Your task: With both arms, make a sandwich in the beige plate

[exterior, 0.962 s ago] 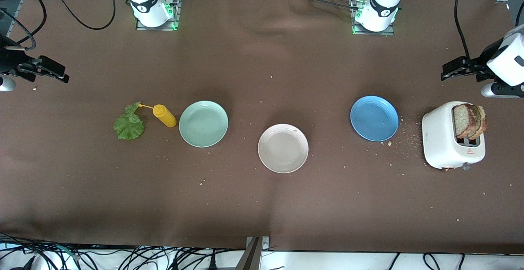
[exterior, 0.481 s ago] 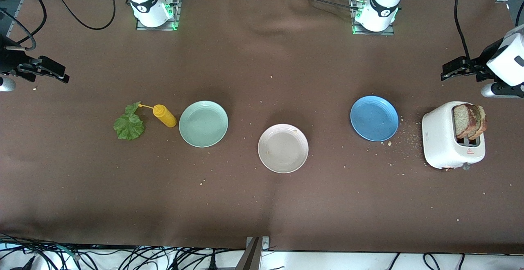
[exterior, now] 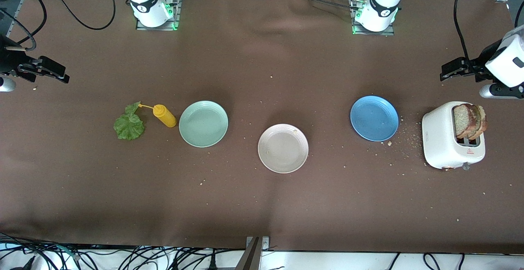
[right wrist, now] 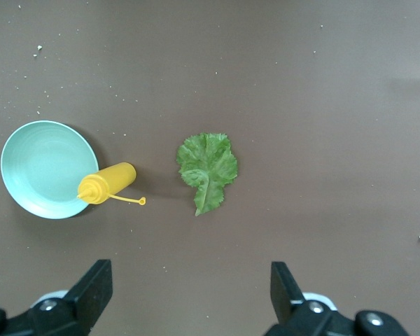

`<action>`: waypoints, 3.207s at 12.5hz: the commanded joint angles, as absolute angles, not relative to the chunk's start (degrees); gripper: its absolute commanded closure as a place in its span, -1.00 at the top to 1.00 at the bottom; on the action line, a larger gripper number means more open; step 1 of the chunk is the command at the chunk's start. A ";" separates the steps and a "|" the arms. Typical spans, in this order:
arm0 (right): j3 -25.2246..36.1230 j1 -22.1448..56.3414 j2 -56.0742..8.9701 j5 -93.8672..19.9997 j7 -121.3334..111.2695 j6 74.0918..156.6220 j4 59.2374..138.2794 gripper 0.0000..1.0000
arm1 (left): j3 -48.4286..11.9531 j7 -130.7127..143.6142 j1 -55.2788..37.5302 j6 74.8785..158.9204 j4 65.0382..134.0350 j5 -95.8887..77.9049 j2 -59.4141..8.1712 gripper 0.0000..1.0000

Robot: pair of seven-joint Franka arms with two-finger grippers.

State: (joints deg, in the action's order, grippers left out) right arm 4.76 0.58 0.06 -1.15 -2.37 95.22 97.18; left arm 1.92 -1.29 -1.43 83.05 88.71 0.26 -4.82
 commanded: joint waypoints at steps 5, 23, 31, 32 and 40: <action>4.66 0.35 -0.09 -1.32 -2.46 94.66 96.50 1.00 | 2.11 -1.84 -0.35 81.83 88.77 -0.35 -11.06 1.00; 4.66 4.48 -3.52 -1.49 -25.11 96.13 99.48 1.00 | 2.55 -21.62 12.74 91.48 83.14 0.00 -24.87 1.00; 10.80 4.39 -5.78 -15.63 -52.32 106.67 108.54 1.00 | 2.46 -18.29 12.57 93.60 83.14 -0.35 -25.75 1.00; 11.77 4.39 -6.84 -17.99 -58.65 108.96 109.33 1.00 | 2.37 -18.19 12.57 93.78 83.14 -0.35 -25.84 1.00; 15.82 0.27 -20.10 -52.17 -112.80 106.98 110.39 1.00 | 1.93 -13.90 12.31 96.94 84.99 -0.44 -25.49 1.00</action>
State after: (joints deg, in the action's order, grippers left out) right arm 15.93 2.25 -16.80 -45.94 -102.15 109.11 110.46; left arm 2.12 -15.79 12.51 96.78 85.16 0.27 -25.48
